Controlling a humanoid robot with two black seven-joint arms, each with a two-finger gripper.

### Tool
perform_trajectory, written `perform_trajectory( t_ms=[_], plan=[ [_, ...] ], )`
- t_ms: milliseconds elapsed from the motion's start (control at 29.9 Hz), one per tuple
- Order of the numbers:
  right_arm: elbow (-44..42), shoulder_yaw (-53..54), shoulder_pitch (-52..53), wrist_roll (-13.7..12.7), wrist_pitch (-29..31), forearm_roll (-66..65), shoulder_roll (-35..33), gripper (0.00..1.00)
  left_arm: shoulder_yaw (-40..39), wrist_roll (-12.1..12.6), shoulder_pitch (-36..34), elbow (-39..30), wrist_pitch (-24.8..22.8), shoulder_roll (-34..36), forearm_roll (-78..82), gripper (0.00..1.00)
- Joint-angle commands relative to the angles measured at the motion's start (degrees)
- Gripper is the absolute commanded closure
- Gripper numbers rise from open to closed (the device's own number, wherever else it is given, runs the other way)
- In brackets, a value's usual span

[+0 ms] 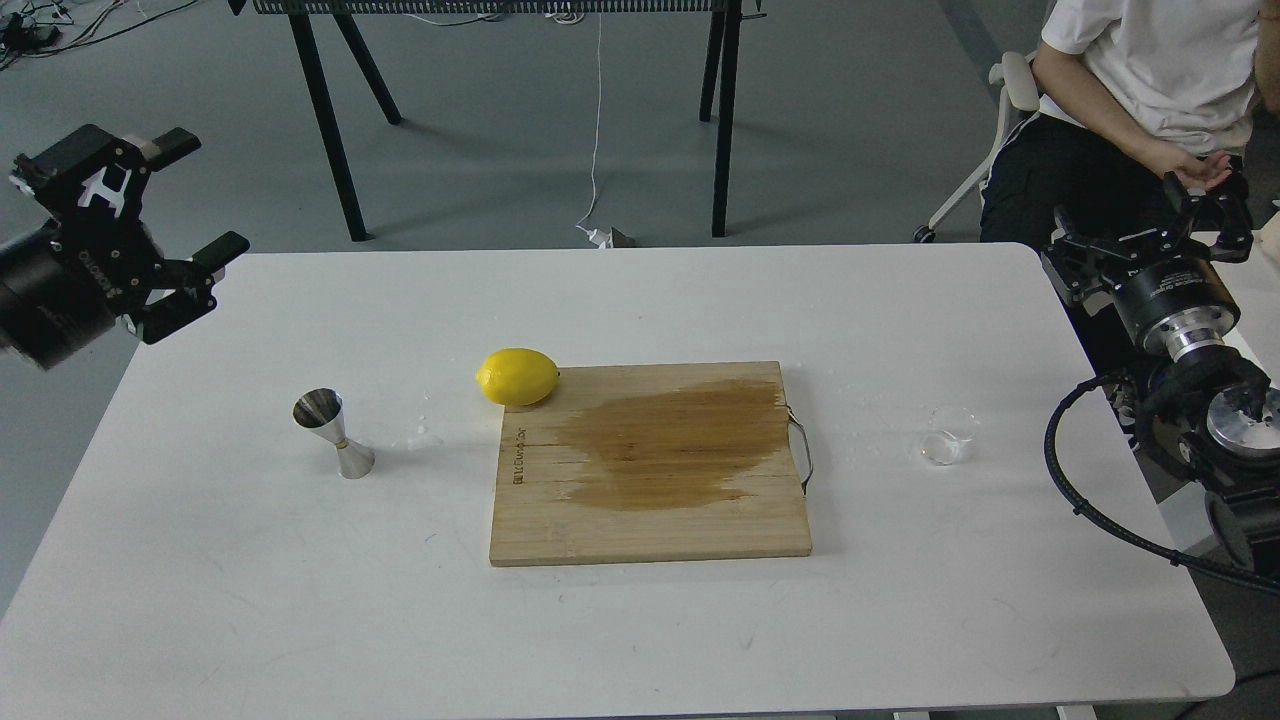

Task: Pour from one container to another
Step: 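Reach the left gripper toward the metal jigger on the table, then close the left gripper around the metal jigger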

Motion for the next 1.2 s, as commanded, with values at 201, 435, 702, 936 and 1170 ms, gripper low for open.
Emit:
perform_trajectory(
  t_ms=[201,435,702,936,1170],
  plan=[
    [-0.23,0.04,-0.22,0.17,0.00,0.00,-0.18,0.00,2.01,-3.20,11.16,-3.40,24.05,-0.23,40.88,0.00],
    [-0.58,-0.05,-1.02,0.17,0.00,0.00,-0.18,0.00,11.50,-3.29,12.75,-0.25,35.31,-0.31,57.92,0.00],
    [-0.49,-0.05,-1.10,0.17,0.00,0.00,-0.18,0.00,12.57,-2.94,11.79,12.05,40.59,-10.41,71.22,0.00],
    [-0.67,-0.05,-1.10,0.26,0.00,0.00,-0.27,0.00,12.92,-2.85,9.59,19.61,43.41,-16.12,74.74,0.01],
    [-1.28,-0.05,-1.19,0.26,0.00,0.00,-0.18,0.00,13.27,-3.29,5.46,27.26,45.78,-22.19,74.92,0.08]
  ],
)
